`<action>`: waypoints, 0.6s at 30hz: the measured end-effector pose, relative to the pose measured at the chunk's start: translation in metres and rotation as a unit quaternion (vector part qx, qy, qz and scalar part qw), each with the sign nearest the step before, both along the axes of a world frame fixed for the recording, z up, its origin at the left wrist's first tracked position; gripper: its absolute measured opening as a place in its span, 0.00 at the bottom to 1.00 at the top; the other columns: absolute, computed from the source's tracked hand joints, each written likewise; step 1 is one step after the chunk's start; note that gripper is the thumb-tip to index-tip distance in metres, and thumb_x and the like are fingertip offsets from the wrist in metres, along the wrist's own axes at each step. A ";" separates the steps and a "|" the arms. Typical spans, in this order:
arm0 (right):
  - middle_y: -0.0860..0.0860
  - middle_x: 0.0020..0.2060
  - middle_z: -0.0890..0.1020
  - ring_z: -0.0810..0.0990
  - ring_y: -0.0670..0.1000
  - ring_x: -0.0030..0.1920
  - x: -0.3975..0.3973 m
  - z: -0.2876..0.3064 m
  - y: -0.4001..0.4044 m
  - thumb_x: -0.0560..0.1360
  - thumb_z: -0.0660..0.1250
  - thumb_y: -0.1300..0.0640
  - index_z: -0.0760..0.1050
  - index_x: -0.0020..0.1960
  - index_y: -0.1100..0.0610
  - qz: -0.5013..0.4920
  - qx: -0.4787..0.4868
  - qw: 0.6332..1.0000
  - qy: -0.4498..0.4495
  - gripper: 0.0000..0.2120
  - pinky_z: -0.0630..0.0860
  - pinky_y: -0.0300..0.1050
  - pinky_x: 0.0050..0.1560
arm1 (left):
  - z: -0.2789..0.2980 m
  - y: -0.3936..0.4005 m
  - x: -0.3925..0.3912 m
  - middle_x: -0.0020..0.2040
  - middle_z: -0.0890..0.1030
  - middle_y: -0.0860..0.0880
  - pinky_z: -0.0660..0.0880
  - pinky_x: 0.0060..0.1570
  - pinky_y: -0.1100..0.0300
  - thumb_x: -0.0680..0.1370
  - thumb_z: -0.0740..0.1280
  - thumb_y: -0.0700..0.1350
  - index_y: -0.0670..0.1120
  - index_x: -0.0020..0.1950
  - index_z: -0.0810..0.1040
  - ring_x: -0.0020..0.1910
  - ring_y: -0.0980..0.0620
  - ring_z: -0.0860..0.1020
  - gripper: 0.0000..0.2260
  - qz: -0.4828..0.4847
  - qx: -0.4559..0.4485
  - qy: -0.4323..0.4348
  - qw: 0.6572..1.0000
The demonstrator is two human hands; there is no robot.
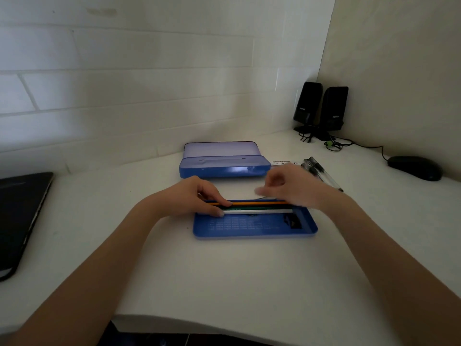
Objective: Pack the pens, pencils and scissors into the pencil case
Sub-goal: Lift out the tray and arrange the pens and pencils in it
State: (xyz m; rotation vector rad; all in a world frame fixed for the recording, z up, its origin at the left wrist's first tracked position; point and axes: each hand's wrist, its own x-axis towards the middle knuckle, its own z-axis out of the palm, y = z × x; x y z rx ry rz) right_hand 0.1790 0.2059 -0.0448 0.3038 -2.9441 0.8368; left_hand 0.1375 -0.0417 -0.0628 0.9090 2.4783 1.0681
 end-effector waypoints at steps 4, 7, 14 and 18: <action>0.48 0.36 0.77 0.75 0.46 0.34 -0.011 0.000 0.048 0.71 0.70 0.48 0.73 0.37 0.50 -0.161 0.028 0.982 0.092 0.09 0.69 0.42 0.34 | -0.001 0.000 -0.001 0.41 0.80 0.61 0.68 0.41 0.78 0.67 0.77 0.47 0.65 0.43 0.84 0.42 0.67 0.77 0.12 0.000 0.001 0.003 1.000; 0.52 0.43 0.79 0.77 0.51 0.41 -0.015 -0.008 0.074 0.72 0.69 0.53 0.74 0.40 0.50 -0.243 0.073 0.966 0.058 0.05 0.77 0.49 0.43 | -0.001 0.000 -0.001 0.41 0.80 0.61 0.68 0.40 0.78 0.68 0.77 0.47 0.64 0.44 0.84 0.42 0.67 0.76 0.12 -0.002 0.000 0.005 1.000; 0.53 0.42 0.79 0.78 0.53 0.42 -0.021 -0.014 0.075 0.70 0.72 0.52 0.76 0.46 0.55 -0.278 0.124 0.952 -0.028 0.09 0.77 0.48 0.43 | 0.000 0.001 -0.001 0.43 0.80 0.57 0.69 0.40 0.77 0.68 0.76 0.46 0.63 0.44 0.84 0.42 0.66 0.76 0.12 -0.002 0.002 0.004 1.000; 0.53 0.34 0.74 0.75 0.50 0.34 -0.020 -0.012 0.074 0.69 0.72 0.50 0.71 0.45 0.58 -0.300 0.139 0.942 -0.061 0.15 0.74 0.44 0.36 | 0.000 0.001 -0.001 0.44 0.81 0.56 0.69 0.41 0.77 0.68 0.76 0.45 0.65 0.42 0.84 0.43 0.65 0.77 0.13 -0.004 0.007 0.006 1.000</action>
